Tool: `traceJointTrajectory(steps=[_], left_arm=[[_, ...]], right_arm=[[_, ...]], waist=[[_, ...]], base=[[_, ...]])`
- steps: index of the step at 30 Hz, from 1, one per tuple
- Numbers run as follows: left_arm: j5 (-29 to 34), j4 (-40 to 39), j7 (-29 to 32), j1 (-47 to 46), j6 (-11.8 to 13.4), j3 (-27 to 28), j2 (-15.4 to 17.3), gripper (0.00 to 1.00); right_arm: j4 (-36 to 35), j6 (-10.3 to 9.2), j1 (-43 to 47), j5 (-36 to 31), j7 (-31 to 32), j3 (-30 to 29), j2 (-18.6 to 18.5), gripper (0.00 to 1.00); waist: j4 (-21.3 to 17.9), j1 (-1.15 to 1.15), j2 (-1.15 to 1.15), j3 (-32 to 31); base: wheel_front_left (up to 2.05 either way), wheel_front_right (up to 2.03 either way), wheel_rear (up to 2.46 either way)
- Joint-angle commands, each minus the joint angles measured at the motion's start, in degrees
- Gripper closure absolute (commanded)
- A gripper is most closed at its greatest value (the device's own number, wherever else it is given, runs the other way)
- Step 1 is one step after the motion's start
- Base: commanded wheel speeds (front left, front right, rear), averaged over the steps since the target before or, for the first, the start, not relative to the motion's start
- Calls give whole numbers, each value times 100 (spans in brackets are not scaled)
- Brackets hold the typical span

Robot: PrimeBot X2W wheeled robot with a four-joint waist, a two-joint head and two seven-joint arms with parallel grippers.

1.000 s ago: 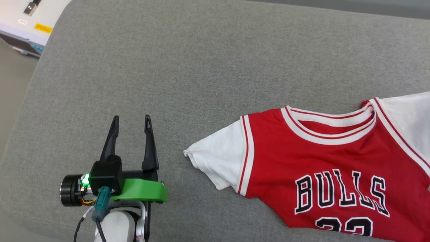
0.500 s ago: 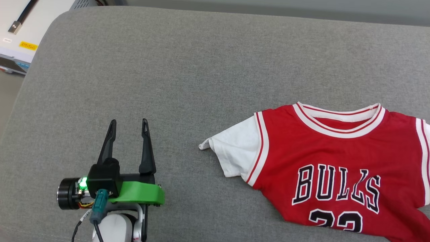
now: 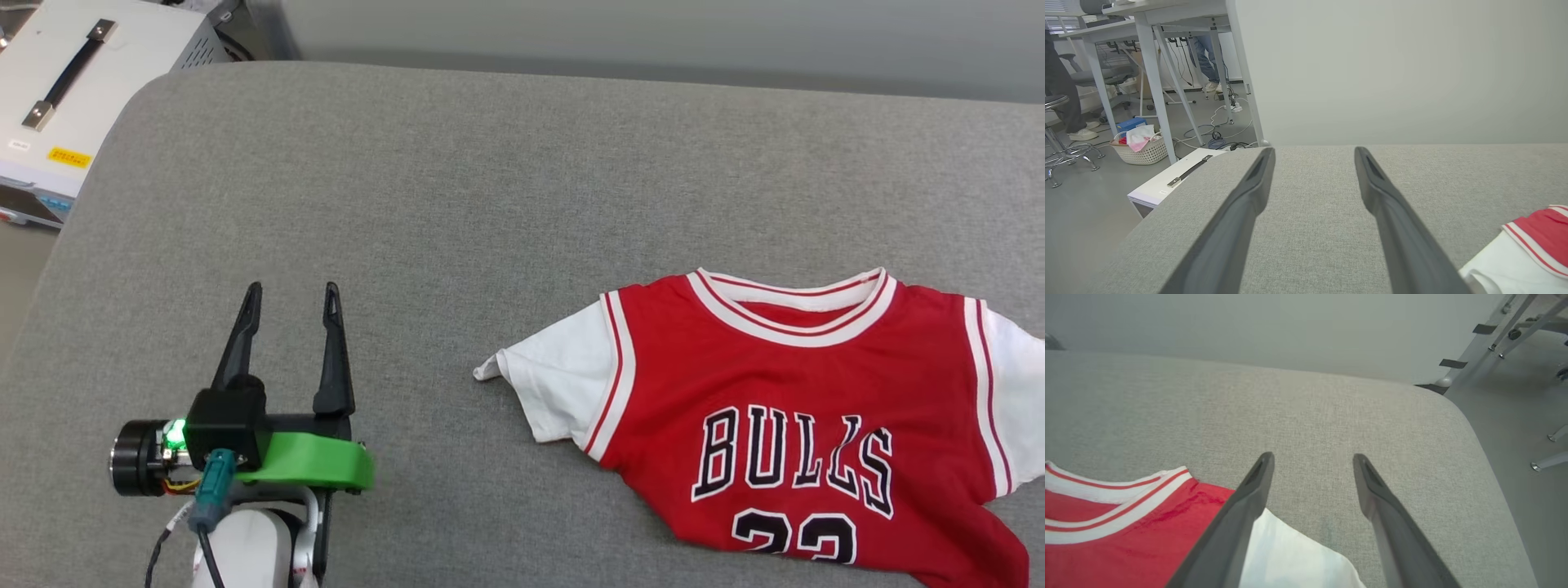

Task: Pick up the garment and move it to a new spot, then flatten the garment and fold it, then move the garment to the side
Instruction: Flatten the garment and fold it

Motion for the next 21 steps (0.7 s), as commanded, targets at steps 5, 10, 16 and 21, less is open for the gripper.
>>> traceJointTrajectory(steps=[5,10,16,21], left_arm=[[-59,101,-33,-430,-384,92,274,0],[-262,415,-33,-1020,-788,8,506,0],[-604,927,142,-1927,-974,-526,883,0],[-1143,1094,969,-2698,-991,-1502,1272,0]], right_arm=[[-666,-5,283,-595,-621,-455,390,0],[-1561,-5,790,-1273,-880,-1072,1004,0],[-2736,-5,1430,-1901,-735,-1410,1836,0],[-3224,-5,1753,-2121,-593,-1372,2172,0]], waist=[[-190,0,0,-291],[-275,0,0,-368],[-430,0,0,-343],[-547,0,0,-272]], base=[[0,0,0],[0,0,0],[0,0,0],[0,0,0]])
